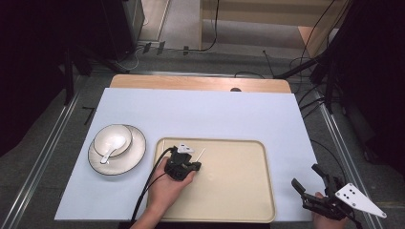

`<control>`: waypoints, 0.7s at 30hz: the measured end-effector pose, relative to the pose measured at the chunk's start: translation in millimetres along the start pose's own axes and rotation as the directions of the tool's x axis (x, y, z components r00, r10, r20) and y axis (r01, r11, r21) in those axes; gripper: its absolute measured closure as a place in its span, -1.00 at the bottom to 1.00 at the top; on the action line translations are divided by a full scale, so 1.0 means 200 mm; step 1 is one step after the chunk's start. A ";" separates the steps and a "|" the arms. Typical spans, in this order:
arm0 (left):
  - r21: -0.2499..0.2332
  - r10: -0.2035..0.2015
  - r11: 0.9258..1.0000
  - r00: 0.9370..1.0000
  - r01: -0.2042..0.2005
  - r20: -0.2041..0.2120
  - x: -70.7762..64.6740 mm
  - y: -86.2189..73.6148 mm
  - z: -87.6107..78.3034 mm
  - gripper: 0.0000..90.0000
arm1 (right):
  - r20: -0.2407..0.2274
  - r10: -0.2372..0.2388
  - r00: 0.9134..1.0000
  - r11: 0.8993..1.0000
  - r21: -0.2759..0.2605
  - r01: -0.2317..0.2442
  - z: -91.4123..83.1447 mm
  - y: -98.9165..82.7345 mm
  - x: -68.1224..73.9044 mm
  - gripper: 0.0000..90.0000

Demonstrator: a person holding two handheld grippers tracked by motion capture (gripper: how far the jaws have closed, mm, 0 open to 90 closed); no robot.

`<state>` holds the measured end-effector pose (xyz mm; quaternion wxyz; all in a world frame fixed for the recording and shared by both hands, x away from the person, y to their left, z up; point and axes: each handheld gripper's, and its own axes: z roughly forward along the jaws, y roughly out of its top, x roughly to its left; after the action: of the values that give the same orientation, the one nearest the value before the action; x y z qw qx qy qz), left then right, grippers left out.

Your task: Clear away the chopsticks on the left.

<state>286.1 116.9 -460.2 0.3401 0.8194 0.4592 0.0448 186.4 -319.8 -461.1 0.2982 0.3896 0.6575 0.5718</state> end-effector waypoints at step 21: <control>-0.013 -0.082 0.997 0.993 0.081 -0.080 0.17 -0.04 -0.11 1.00 | -0.004 -0.004 1.000 1.000 0.004 0.004 0.01 0.00 0.01 -0.71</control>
<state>290.6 157.4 -456.3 0.3267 0.7959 0.5054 0.0662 186.9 -318.2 -461.0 0.2975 0.3877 0.6600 0.5706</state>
